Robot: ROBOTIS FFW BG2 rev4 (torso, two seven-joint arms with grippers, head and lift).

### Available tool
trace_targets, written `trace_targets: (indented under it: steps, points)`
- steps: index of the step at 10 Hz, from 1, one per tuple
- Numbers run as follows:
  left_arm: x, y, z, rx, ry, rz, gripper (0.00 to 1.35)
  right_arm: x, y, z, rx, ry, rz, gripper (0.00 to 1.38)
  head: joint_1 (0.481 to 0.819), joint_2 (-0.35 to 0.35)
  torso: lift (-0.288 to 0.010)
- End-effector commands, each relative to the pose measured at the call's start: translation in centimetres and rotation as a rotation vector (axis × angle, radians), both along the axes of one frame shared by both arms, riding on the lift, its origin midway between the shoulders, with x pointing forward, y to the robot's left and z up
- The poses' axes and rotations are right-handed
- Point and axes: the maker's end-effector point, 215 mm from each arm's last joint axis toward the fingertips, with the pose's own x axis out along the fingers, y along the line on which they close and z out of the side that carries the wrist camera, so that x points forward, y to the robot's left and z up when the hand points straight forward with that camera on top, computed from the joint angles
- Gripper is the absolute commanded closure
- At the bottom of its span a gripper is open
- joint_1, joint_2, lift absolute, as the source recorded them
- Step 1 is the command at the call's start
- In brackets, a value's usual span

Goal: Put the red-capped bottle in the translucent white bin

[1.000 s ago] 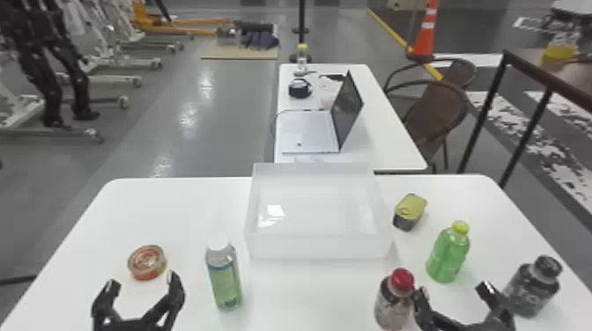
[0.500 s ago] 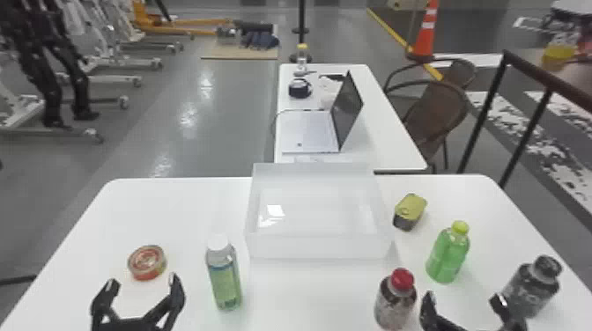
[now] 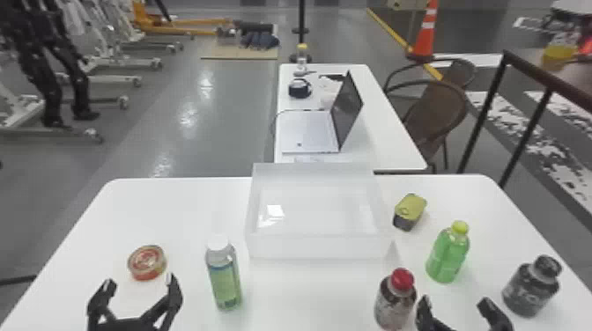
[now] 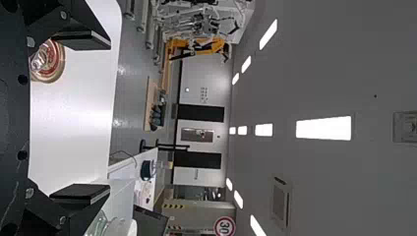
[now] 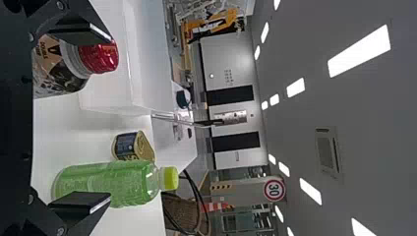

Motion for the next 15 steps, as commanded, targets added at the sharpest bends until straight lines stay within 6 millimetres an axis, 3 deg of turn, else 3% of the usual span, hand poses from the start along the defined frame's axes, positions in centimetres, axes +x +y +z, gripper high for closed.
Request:
trace_targets:
  steps: [1, 9, 13, 14, 15]
  points:
    - [0.1, -0.1, -0.1, -0.003, 0.003, 0.0, 0.25, 0.7, 0.4, -1.4, 0.017, 0.023, 0.044, 0.18, 0.549, 0.0, -0.1]
    - [0.3, -0.2, 0.2, -0.012, -0.01, -0.001, 0.25, 2.7, 4.8, -6.6, 0.054, 0.178, 0.26, 0.18, 0.549, 0.0, -0.1]
    - [0.7, -0.8, 0.5, -0.028, -0.028, -0.01, 0.25, 4.7, 6.9, -8.9, 0.059, 0.229, 0.397, 0.18, 0.549, 0.0, -0.1]
    - [0.7, -0.9, 0.7, -0.029, -0.034, -0.011, 0.25, 5.2, 7.5, -9.3, 0.059, 0.237, 0.443, 0.29, 0.549, 0.0, -0.1]
    - [0.8, -1.0, 0.6, -0.029, -0.032, -0.012, 0.25, 5.4, 8.0, -9.3, 0.049, 0.242, 0.467, 1.1, 0.549, 0.0, -0.1]
